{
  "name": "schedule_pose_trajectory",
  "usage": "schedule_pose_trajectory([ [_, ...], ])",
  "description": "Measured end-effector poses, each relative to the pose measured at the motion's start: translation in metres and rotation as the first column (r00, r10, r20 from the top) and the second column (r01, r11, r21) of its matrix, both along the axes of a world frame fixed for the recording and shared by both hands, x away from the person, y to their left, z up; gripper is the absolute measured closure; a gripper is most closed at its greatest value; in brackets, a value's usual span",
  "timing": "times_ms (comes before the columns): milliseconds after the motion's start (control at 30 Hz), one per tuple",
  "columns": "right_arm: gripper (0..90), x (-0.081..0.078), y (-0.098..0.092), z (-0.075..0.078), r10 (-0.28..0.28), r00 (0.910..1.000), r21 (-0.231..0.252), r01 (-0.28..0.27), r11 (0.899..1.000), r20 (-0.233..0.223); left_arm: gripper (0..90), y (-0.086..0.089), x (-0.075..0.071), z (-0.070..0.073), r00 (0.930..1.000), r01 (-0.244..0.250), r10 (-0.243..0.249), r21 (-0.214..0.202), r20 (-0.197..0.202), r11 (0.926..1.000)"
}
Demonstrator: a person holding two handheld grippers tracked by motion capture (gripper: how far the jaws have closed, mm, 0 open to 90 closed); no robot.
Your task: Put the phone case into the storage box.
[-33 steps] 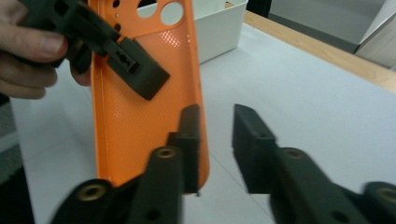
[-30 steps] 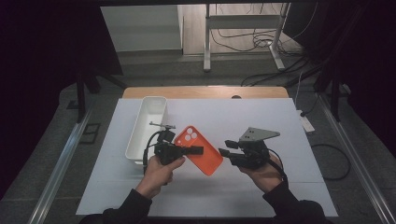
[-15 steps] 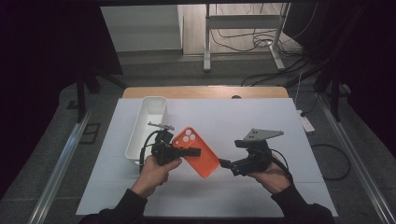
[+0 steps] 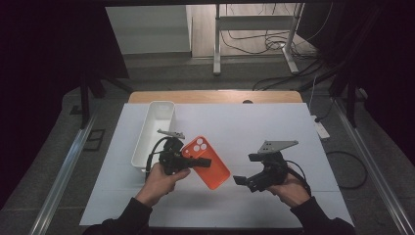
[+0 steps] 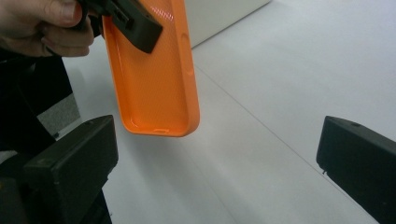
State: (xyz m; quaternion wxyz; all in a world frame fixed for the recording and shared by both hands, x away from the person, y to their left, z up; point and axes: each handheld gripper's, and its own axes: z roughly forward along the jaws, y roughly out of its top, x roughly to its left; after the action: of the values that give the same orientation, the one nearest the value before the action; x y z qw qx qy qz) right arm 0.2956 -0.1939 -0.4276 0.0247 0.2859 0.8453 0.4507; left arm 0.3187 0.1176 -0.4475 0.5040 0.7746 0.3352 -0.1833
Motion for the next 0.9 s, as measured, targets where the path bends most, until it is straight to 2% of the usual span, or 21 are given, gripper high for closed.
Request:
schedule_pose_trajectory([
  [133, 0.0, -0.002, 0.004, 0.000, 0.023, 0.9997, 0.000, -0.023, 1.000, 0.008, 86.4, -0.001, 0.000, 0.001, 0.9997, 0.021, -0.021, -0.005, 0.013, 0.9998],
  [300, 0.0, -0.003, 0.008, 0.001, 0.038, 0.9993, 0.000, -0.038, 0.999, 0.000, 86.4, -0.004, -0.003, 0.003, 0.9982, 0.051, -0.050, -0.037, 0.035, 0.9980],
  [400, 0.0, -0.005, 0.013, 0.001, 0.057, 0.9983, -0.001, -0.057, 0.998, -0.012, 86.4, -0.008, -0.005, 0.006, 0.9948, 0.087, -0.084, -0.050, 0.058, 0.9950],
  [600, 0.0, -0.008, 0.022, 0.000, 0.083, 0.9961, -0.017, -0.084, 0.996, -0.030, 86.4, -0.013, -0.008, 0.008, 0.9893, 0.130, -0.125, -0.064, 0.076, 0.9895],
  [733, 0.0, -0.009, 0.028, -0.001, 0.089, 0.9953, -0.040, -0.091, 0.995, -0.039, 86.3, -0.016, -0.009, 0.009, 0.9865, 0.148, -0.142, -0.069, 0.081, 0.9866],
  [900, 0.0, -0.011, 0.034, -0.001, 0.112, 0.9913, -0.035, -0.115, 0.993, -0.068, 86.3, -0.018, -0.010, 0.009, 0.9819, 0.172, -0.165, -0.073, 0.093, 0.9825],
])
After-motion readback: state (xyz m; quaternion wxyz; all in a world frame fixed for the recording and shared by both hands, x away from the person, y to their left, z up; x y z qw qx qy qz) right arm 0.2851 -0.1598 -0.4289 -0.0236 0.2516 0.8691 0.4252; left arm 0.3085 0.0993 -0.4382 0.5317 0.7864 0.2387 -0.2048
